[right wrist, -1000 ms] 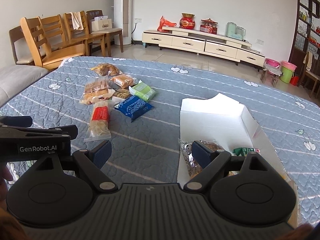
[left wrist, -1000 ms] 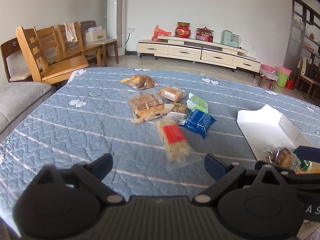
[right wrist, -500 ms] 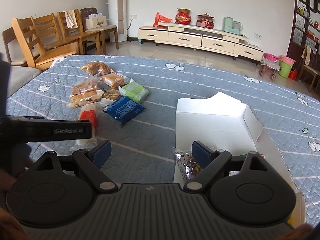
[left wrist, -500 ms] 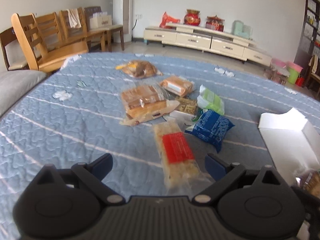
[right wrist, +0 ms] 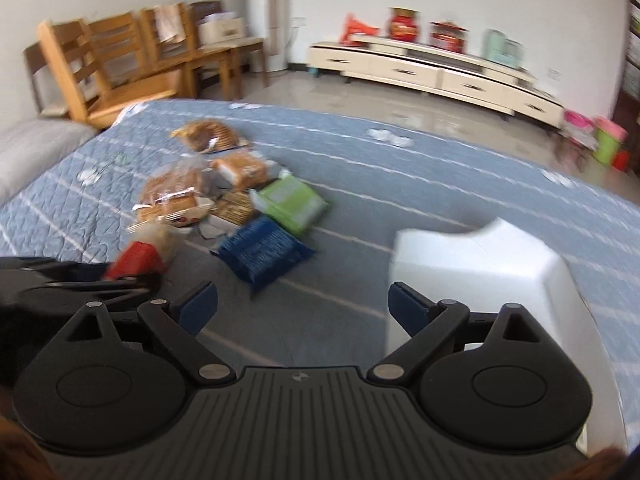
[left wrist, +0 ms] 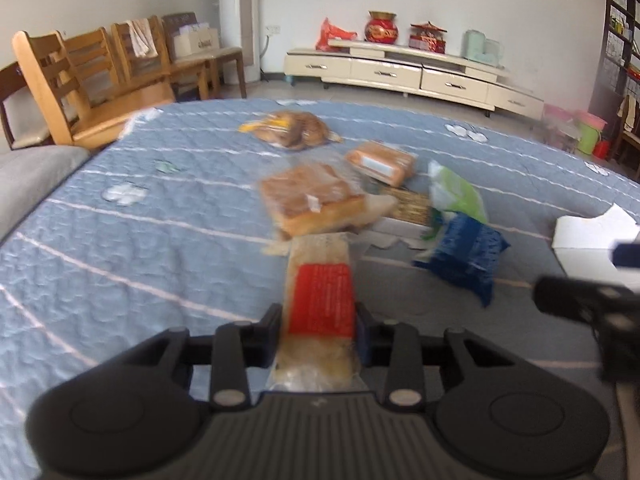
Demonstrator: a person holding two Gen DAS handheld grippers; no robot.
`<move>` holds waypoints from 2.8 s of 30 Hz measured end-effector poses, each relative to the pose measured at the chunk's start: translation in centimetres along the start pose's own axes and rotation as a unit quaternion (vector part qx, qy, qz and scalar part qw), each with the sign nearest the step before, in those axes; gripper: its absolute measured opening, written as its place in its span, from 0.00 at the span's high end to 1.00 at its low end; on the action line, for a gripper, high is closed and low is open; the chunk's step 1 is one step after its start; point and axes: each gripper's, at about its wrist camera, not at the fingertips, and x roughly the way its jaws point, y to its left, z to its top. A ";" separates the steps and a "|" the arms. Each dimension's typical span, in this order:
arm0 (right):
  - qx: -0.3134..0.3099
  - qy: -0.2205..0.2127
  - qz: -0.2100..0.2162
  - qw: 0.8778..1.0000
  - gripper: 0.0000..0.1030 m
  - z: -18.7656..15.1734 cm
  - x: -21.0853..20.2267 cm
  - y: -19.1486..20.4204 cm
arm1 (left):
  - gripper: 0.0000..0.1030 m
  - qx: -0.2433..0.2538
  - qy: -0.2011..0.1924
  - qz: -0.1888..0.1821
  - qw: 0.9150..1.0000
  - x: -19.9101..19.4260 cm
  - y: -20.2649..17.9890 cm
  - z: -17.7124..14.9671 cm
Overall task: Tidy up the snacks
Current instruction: 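Grasp the blue pack with the right tool while the left tool grasps the red-labelled bread stick bag, then carry the blue pack and red-labelled bag over the white box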
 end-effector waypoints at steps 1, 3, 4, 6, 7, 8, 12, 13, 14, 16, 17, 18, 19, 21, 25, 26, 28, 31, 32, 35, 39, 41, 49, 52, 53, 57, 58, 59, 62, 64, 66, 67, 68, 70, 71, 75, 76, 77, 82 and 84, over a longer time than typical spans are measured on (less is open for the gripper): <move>-0.018 0.003 0.006 1.000 0.00 0.4 0.7 0.3 | 0.66 0.001 -0.002 0.000 1.000 -0.3 0.5 -0.1; -0.049 0.009 0.016 0.999 0.00 1.3 2.2 0.9 | 0.66 0.003 -0.008 0.003 1.000 -0.9 1.4 -0.3; -0.061 0.014 0.024 0.998 0.00 1.8 2.9 1.2 | 0.66 0.005 -0.010 0.005 1.000 -1.2 1.8 -0.4; -0.080 0.022 0.044 0.996 0.00 2.5 4.2 1.5 | 0.66 0.001 -0.010 0.004 1.000 -1.4 2.5 -0.4; -0.092 0.027 0.049 0.994 0.00 2.9 4.9 1.7 | 0.66 -0.002 -0.011 0.003 1.000 -1.5 2.9 -0.5; -0.106 0.031 0.048 0.993 0.00 3.2 5.4 1.9 | 0.66 -0.003 -0.011 0.004 1.000 -1.5 3.2 -0.6; -0.165 0.064 0.051 0.983 0.00 3.9 7.8 2.7 | 0.66 -0.016 -0.008 -0.003 1.000 -1.3 4.0 -0.6; -0.171 0.075 0.053 0.981 0.00 4.0 8.3 2.8 | 0.66 -0.015 -0.009 -0.002 1.000 -1.3 4.1 -0.5; -0.174 0.082 0.058 0.980 0.00 4.2 8.8 2.7 | 0.66 -0.015 -0.010 -0.002 1.000 -1.3 4.1 -0.5; -0.161 0.090 0.077 0.980 0.10 4.2 9.3 2.4 | 0.66 -0.018 -0.011 -0.003 1.000 -1.4 4.1 -0.4; -0.143 0.093 0.084 0.982 0.25 4.4 9.2 2.2 | 0.66 -0.019 -0.012 -0.003 1.000 -1.4 4.1 -0.4; -0.127 0.094 0.088 0.983 0.39 4.4 9.1 1.9 | 0.66 -0.019 -0.013 -0.002 1.000 -1.5 4.1 -0.4; -0.122 0.092 0.084 0.985 0.40 4.3 8.8 2.1 | 0.66 -0.019 -0.013 -0.002 1.000 -1.6 4.1 -0.4; -0.117 0.090 0.066 0.987 0.44 3.8 8.0 2.4 | 0.66 -0.021 -0.015 -0.002 1.000 -1.9 4.2 -0.4; -0.073 0.081 0.057 0.992 0.44 2.4 5.4 2.3 | 0.66 -0.021 -0.022 -0.002 1.000 -3.1 4.0 -0.4; -0.061 0.075 0.054 0.994 0.44 2.1 4.6 2.3 | 0.66 -0.020 -0.025 -0.002 0.999 -3.4 3.8 -0.4; -0.032 0.060 0.049 0.996 0.44 1.6 2.6 2.1 | 0.66 -0.018 -0.031 -0.003 0.999 -4.2 3.7 -0.4; -0.005 0.038 0.038 0.999 0.44 0.4 -0.6 2.2 | 0.66 -0.016 -0.041 -0.005 0.999 -5.7 3.4 -0.4; -0.001 0.033 0.036 0.999 0.44 -0.1 -1.7 2.3 | 0.66 -0.015 -0.044 -0.007 0.999 -6.1 3.3 -0.5; 0.006 0.016 0.020 1.000 0.44 -0.8 -4.5 2.3 | 0.66 -0.011 -0.052 -0.010 0.999 -7.5 3.0 -0.7; 0.014 0.001 0.007 1.000 0.44 -1.9 -7.2 2.3 | 0.66 -0.004 -0.061 -0.013 0.998 -9.3 2.5 -0.9; 0.018 -0.006 0.002 1.000 0.44 -2.4 -8.5 2.3 | 0.66 -0.001 -0.067 -0.015 0.998 -10.2 2.2 -1.1; 0.021 -0.026 -0.015 0.999 0.44 -3.1 -11.5 2.2 | 0.66 0.010 -0.089 -0.025 0.996 -13.3 1.2 -1.4; 0.019 -0.036 -0.020 0.999 0.44 -3.3 -12.5 2.2 | 0.66 0.014 -0.097 -0.028 0.995 -14.2 0.8 -1.5; 0.019 -0.039 -0.022 0.999 0.44 -3.3 -12.8 2.1 | 0.66 0.015 -0.100 -0.029 0.994 -14.5 0.7 -1.5; 0.021 -0.048 -0.024 0.998 0.44 -3.3 -13.6 1.9 | 0.66 0.018 -0.103 -0.038 0.994 -15.4 0.3 -1.6; 0.021 -0.050 -0.025 0.998 0.44 -3.4 -13.8 1.9 | 0.66 0.019 -0.105 -0.039 0.994 -15.6 0.2 -1.6; 0.021 -0.052 -0.026 0.998 0.44 -3.4 -14.0 1.9 | 0.66 0.021 -0.107 -0.039 0.993 -15.8 0.0 -1.7; 0.025 -0.059 -0.029 0.998 0.44 -3.6 -14.5 1.6 | 0.66 0.025 -0.112 -0.041 0.993 -16.3 -0.4 -1.7; 0.027 -0.063 -0.031 0.997 0.44 -3.8 -15.2 1.4 | 0.66 0.027 -0.115 -0.042 0.992 -16.7 -0.6 -1.7; 0.027 -0.066 -0.036 0.997 0.44 -4.0 -15.8 1.2 | 0.66 0.028 -0.118 -0.046 0.992 -17.0 -0.9 -1.7; 0.027 -0.068 -0.038 0.997 0.44 -4.0 -15.9 1.0 | 0.66 0.030 -0.120 -0.047 0.991 -17.0 -1.1 -1.6; 0.027 -0.070 -0.040 0.996 0.44 -4.1 -16.3 1.0 | 0.66 0.032 -0.121 -0.047 0.991 -17.2 -1.3 -1.7; 0.031 -0.073 -0.041 0.996 0.44 -4.2 -16.7 0.6 | 0.66 0.036 -0.122 -0.050 0.991 -17.3 -1.7 -1.7; 0.033 -0.074 -0.042 0.996 0.44 -4.3 -16.8 0.5 | 0.66 0.038 -0.122 -0.052 0.990 -17.4 -1.9 -1.7; 0.035 -0.080 -0.050 0.995 0.44 -4.6 -17.5 0.1 | 0.66 0.046 -0.123 -0.058 0.990 -17.6 -2.8 -1.8; 0.037 -0.080 -0.049 0.995 0.44 -4.6 -17.6 -0.1 | 0.66 0.048 -0.123 -0.059 0.989 -17.6 -3.0 -1.8; 0.037 -0.080 -0.050 0.995 0.44 -4.7 -17.7 -0.1 | 0.66 0.050 -0.124 -0.060 0.989 -17.7 -3.2 -1.8; 0.038 -0.080 -0.053 0.995 0.44 -4.9 -18.0 -0.4 | 0.70 0.059 -0.125 -0.066 0.988 -17.9 -3.9 -1.9; 0.039 -0.080 -0.054 0.995 0.44 -4.9 -18.2 -0.5 | 0.71 0.061 -0.126 -0.069 0.988 -17.9 -4.1 -1.9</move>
